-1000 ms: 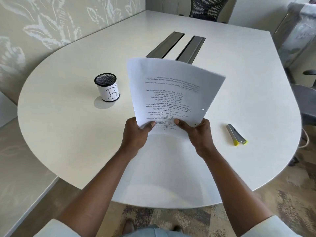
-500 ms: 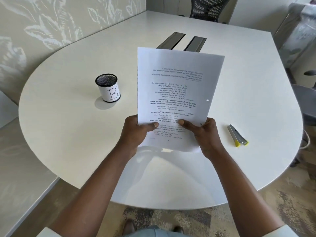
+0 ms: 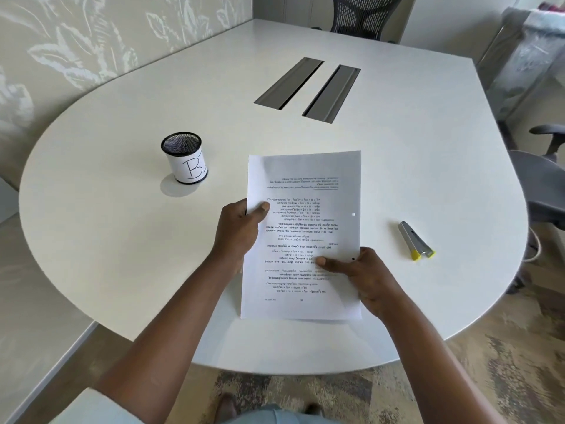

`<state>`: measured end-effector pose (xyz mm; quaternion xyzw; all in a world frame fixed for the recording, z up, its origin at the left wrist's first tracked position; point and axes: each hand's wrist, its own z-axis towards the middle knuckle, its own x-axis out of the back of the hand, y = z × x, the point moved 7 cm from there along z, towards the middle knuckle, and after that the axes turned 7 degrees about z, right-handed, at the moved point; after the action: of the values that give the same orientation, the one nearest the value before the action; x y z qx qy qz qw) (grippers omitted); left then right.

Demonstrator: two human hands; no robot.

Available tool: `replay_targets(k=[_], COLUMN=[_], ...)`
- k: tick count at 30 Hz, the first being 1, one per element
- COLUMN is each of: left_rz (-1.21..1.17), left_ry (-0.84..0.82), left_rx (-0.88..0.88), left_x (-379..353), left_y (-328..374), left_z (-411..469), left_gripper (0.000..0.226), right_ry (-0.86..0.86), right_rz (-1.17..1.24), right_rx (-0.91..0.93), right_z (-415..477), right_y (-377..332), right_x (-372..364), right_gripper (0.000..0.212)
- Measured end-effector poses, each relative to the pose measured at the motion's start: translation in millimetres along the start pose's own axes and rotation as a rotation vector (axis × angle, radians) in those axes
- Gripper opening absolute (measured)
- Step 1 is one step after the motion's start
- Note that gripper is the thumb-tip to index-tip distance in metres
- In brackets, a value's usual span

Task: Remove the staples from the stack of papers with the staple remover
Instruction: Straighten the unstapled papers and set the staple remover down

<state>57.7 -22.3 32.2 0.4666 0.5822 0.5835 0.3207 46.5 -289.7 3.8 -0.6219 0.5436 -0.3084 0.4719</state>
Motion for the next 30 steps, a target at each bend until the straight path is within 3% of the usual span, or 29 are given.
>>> replay_targets(k=[8,11,15,17,26,30], left_rz=[0.215,0.290,0.385,0.418,0.477,0.498], left_ry=[0.128,0.131,0.137,0.137,0.147,0.149], left_rx=[-0.132,-0.140,-0.181,-0.190,-0.206,-0.213], left_x=[1,2,1,0,-5,-6], left_y=[-5,-10,-18,-20,-22,-22], left_z=[-20,-20,-23,-24,-25,-24], left_gripper=[0.034,0.024,0.022,0.023,0.026,0.027], right_ry=[0.049,0.276,0.616,0.706,0.771,0.771], right_rz=[-0.074,-0.193,-0.590,-0.705,-1.049,-1.069], right_rx=[0.055,0.203,0.433,0.471,0.149,0.043], right_z=[-2,6,1,1,9,5], right_y=[-8,-25,-58,-67,-61,-54], right_x=[10,38,83,101,138,137], right_gripper=[0.022,0.019,0.021,0.023,0.053,0.047])
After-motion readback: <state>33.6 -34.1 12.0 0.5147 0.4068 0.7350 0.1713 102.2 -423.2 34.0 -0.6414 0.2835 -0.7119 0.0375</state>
